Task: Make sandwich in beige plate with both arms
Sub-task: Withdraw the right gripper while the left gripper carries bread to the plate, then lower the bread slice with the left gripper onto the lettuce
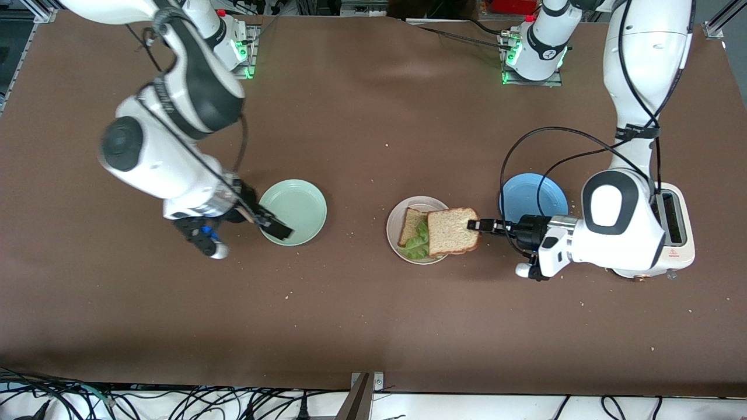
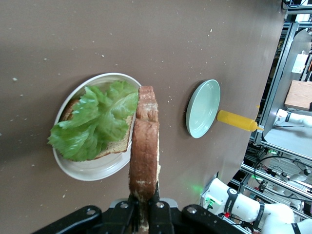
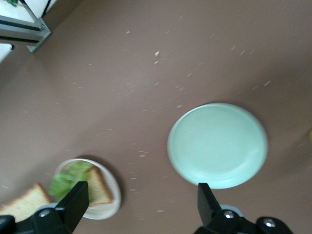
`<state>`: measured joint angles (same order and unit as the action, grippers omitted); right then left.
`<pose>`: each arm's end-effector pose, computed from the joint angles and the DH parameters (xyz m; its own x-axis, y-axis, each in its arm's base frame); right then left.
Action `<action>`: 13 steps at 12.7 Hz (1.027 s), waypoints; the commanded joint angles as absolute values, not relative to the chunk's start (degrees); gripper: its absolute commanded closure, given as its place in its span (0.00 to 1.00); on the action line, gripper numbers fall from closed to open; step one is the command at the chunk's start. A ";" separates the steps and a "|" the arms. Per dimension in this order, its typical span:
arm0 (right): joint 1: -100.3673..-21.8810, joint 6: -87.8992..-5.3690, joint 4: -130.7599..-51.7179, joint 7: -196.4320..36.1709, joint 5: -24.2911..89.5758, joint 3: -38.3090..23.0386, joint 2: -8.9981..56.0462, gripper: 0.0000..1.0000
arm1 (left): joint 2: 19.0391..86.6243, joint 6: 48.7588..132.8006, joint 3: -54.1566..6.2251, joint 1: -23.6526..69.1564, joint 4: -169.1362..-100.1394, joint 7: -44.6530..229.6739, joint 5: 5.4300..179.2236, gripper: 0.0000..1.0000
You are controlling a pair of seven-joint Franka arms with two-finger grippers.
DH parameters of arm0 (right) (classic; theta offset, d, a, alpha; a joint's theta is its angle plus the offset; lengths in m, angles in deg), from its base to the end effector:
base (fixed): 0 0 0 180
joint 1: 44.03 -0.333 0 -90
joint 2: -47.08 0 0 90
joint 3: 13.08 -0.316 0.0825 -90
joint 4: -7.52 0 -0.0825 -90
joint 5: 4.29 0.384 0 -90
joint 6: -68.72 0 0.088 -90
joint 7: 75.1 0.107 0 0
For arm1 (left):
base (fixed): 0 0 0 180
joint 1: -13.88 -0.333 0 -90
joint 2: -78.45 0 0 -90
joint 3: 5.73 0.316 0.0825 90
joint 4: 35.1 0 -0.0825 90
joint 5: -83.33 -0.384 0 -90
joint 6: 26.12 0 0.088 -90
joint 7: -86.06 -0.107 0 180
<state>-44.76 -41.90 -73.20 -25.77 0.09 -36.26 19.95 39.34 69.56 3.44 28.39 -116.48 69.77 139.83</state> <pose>0.6551 0.2406 0.4572 0.8689 -0.4742 -0.1420 -0.4948 -0.8407 -0.2202 0.6776 -0.1672 0.3024 0.9552 -0.1759 -0.2382 0.0703 -0.6468 0.7594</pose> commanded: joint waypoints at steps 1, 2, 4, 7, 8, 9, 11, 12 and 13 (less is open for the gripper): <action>-39.20 -34.40 -76.68 -44.36 0.90 -35.51 24.22 0.01 | 37.41 70.47 4.20 30.92 -115.08 69.63 142.92 1.00; -39.19 -33.59 -77.03 -49.82 0.63 -32.28 25.09 0.01 | 36.54 70.91 4.20 31.62 -115.08 69.54 142.75 1.00; -39.28 -31.22 -77.29 -61.07 0.28 -27.35 26.07 0.01 | 36.00 72.83 4.20 33.11 -115.26 69.54 143.01 1.00; -39.28 -31.46 -80.26 -65.34 -10.12 -25.74 28.87 0.01 | 35.04 74.51 4.20 34.18 -115.61 69.54 143.10 1.00; -39.37 -32.60 -82.72 -65.26 -12.96 -26.00 30.27 0.01 | 34.86 74.60 4.20 34.27 -115.61 69.54 143.10 1.00; -39.28 -35.05 -85.79 -65.34 -12.91 -25.74 32.29 0.01 | 34.60 74.60 4.20 34.44 -115.61 69.54 143.10 1.00; -39.28 -39.36 -90.72 -65.61 -13.08 -24.34 35.46 0.01 | 33.37 76.09 4.20 35.67 -116.31 69.80 143.10 0.54; -39.28 -39.12 -90.22 -65.52 -12.99 -24.07 35.39 0.00 | 33.10 76.79 4.20 35.76 -117.01 69.97 143.10 0.17; -39.19 -39.12 -89.69 -65.17 -12.73 -22.94 34.95 0.00 | 33.10 76.97 4.20 35.76 -117.19 70.50 142.93 0.00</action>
<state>-39.18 -37.52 -86.91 -64.52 -12.33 -24.65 32.51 33.58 75.85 3.35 34.72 -116.72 69.91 140.83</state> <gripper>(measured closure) 0.000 0.762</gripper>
